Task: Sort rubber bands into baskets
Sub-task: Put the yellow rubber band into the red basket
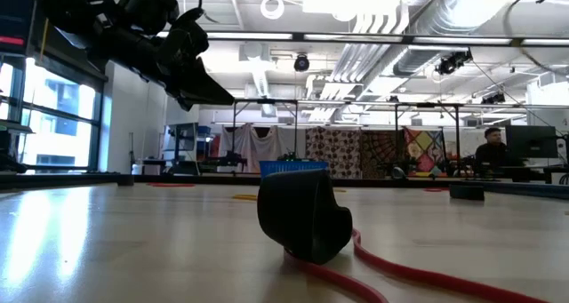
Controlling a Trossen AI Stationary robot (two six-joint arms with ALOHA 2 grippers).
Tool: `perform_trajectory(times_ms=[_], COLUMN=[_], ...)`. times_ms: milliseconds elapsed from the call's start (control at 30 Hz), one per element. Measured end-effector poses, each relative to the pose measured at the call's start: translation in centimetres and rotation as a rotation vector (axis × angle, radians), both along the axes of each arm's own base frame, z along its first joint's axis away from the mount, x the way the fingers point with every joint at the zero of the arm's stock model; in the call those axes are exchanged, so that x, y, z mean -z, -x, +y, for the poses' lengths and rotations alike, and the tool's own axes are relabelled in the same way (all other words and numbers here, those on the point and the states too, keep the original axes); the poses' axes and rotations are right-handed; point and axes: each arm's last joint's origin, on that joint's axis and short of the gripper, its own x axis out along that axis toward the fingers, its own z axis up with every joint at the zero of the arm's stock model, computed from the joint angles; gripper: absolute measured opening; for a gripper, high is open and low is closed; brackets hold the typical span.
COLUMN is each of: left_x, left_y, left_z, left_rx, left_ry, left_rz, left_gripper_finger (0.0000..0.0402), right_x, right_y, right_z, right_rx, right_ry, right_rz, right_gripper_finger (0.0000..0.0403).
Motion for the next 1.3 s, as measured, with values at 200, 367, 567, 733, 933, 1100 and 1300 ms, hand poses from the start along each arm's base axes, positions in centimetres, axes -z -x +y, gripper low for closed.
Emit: perform_trajectory(times_ms=[200,367,567,733,933,1100,1300], left_x=[0.0,0.0,0.0,0.0,0.0,0.0,0.0], left_y=[0.0,0.0,0.0,0.0,0.0,0.0,0.0], left_z=[0.0,0.0,0.0,0.0,0.0,0.0,0.0], left_rx=[0.001,0.001,0.001,0.001,0.001,0.001,0.001], left_ry=[0.0,0.0,0.0,0.0,0.0,0.0,0.0], left_rz=[0.0,0.0,0.0,0.0,0.0,0.0,0.001], left_gripper_finger=[0.0,0.0,0.0,0.0,0.0,0.0,0.0], right_x=[0.3,1.1,2.3,3.3,4.1,5.2,7.6], right_y=[-0.1,-0.2,-0.5,-0.9,-1.0,-0.8,-0.8], right_z=[3.3,5.8,8.2,9.4,10.4,10.8,11.2], right_rx=[-0.043,-0.066,-0.107,-0.138,-0.168,-0.187,-0.251], right_ry=[-0.088,-0.112,-0.084,-0.052,-0.026,-0.02,-0.042], right_rz=[0.016,0.105,0.186,0.241,0.293,0.318,0.345], right_gripper_finger=[0.0,0.0,0.0,0.0,0.0,0.0,0.0])
